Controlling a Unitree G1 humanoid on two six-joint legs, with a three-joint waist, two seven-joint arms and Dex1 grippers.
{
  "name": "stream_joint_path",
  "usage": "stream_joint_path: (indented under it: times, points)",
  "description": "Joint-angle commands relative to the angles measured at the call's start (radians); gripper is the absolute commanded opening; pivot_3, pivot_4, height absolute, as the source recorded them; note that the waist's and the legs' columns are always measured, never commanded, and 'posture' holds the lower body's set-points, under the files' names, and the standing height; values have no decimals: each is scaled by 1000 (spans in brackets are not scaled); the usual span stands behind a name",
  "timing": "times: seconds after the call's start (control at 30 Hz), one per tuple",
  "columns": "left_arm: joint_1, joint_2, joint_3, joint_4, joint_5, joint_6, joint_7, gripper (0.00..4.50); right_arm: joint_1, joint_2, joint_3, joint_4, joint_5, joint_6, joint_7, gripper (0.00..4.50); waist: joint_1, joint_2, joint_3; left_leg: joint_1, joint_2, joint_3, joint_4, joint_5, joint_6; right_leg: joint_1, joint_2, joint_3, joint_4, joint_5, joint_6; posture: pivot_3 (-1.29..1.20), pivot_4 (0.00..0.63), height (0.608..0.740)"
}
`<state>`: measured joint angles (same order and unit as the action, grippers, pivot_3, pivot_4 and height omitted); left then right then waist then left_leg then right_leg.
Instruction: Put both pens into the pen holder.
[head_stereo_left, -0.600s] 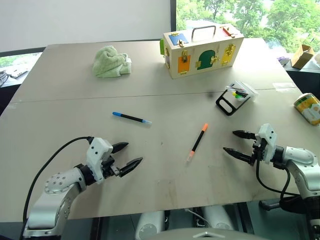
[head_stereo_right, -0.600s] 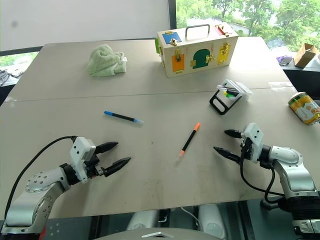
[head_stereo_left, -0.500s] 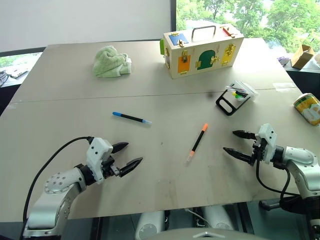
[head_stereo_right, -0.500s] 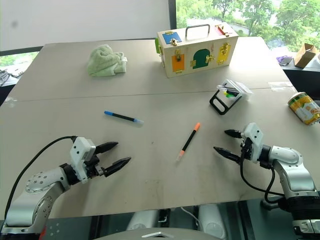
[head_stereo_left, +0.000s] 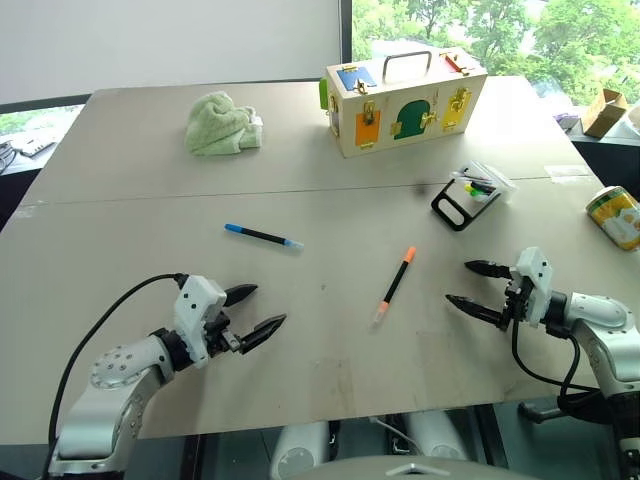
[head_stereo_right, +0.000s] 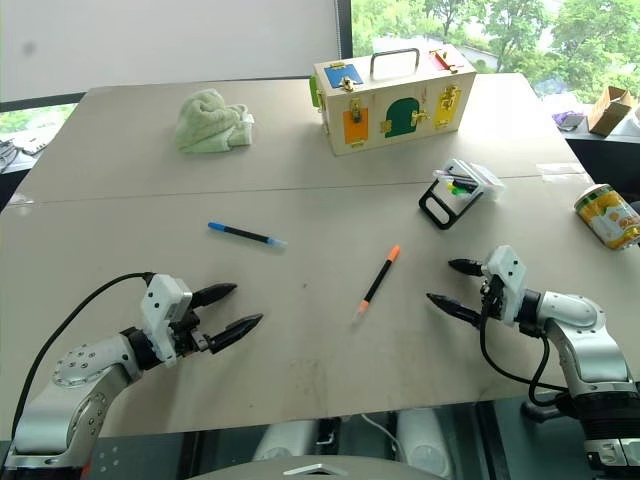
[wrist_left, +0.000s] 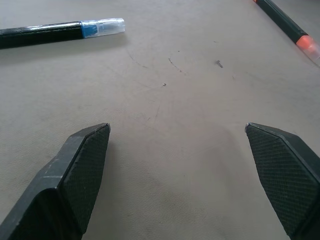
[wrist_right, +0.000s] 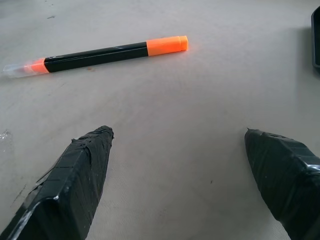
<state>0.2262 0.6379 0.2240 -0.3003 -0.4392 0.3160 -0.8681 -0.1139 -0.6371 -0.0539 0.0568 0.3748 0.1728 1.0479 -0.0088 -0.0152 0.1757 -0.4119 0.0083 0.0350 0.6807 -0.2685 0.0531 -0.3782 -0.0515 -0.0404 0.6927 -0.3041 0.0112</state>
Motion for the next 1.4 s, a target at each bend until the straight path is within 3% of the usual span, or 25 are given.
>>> stream_joint_path:
  times: [0.03, 0.27, 0.47, 0.6, 0.77, 0.93, 1.03, 1.23, 1.4]
  points:
    - [-9, -2, -4, -13, 3, -21, 3, 4463, -11, 6, -1, -26, 6, 2, -3, 4500, 1, 0, 0, 0, 0, 0, 0, 0, 0, 0, 0, 0, 0, 0, 0, 0, 150, 740]
    - [-28, -17, 12, -21, -26, 29, 33, 4463, -7, -1, -5, -34, 20, 22, 10, 4500, 1, 0, 0, 0, 0, 0, 0, 0, 0, 0, 0, 0, 0, 0, 0, 0, 150, 740]
    - [-119, -81, 42, -60, -66, 143, 196, 4463, -8, -9, -27, -131, 125, 143, 33, 4500, 2, 0, 0, 0, 0, 0, 0, 0, 0, 0, 0, 0, 0, 0, 0, 0, 150, 740]
    - [-210, -131, 1, -95, 3, 291, 422, 4463, -14, -16, -18, -178, 136, 149, 43, 4500, 6, 0, 0, -1, 0, 0, 0, 0, 0, 0, 0, 0, 0, 0, 0, 0, 150, 740]
    - [-409, -316, -40, -125, 120, 473, 776, 4463, -77, -1, -14, -237, 159, 161, 29, 4500, 21, -1, 0, -1, 0, -1, 3, 0, 0, 0, 1, -1, 1, 1, 1, 0, 150, 740]
    - [-583, -402, -41, 23, 235, 590, 979, 4463, -146, 23, -20, -284, 193, 193, -4, 4500, 23, -2, 0, -1, 0, -1, 3, 3, -4, 0, 3, -1, 2, 1, 1, 0, 150, 740]
    - [-629, -428, -82, 118, 309, 581, 1037, 4463, -159, 23, -13, -260, 178, 183, -3, 4500, 23, -2, 0, -2, 0, -1, 3, 3, -4, 0, 3, -1, 1, 1, 1, 0, 150, 740]
    - [-637, -500, -91, 77, 336, 730, 1078, 4463, -146, 12, -17, -251, 158, 169, 1, 4500, 24, -2, -1, -2, -1, -1, 3, 3, -4, 1, 2, 0, 0, 1, 1, 0, 150, 740]
    - [-621, -597, 5, 26, 349, 864, 1144, 4463, -130, 12, -15, -246, 145, 157, 0, 4500, 23, -1, -1, -1, -1, -1, 3, 3, -5, 1, 2, 0, 0, 1, 1, 0, 150, 740]
